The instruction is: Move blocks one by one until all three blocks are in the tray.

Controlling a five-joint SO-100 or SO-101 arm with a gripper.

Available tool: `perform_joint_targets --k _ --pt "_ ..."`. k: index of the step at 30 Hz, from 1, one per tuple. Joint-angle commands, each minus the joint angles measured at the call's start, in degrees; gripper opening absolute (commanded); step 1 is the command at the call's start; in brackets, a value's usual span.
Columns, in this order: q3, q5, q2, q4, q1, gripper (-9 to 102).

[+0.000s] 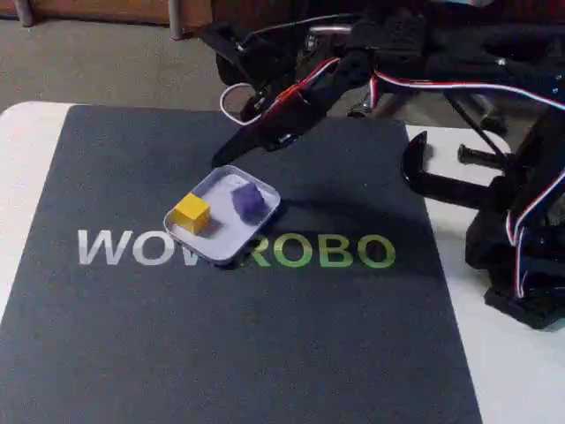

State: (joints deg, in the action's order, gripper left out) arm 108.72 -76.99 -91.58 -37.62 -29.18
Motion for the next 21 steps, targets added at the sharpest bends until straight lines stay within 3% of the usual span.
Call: perform_joint_targets --k 1,17,21 --pt "-2.9 -0.44 -4.57 0.18 0.44 20" --pt "10.63 -18.98 -25.49 -4.39 5.01 19" --pt "14.94 -20.65 -31.55 -4.39 7.21 9"
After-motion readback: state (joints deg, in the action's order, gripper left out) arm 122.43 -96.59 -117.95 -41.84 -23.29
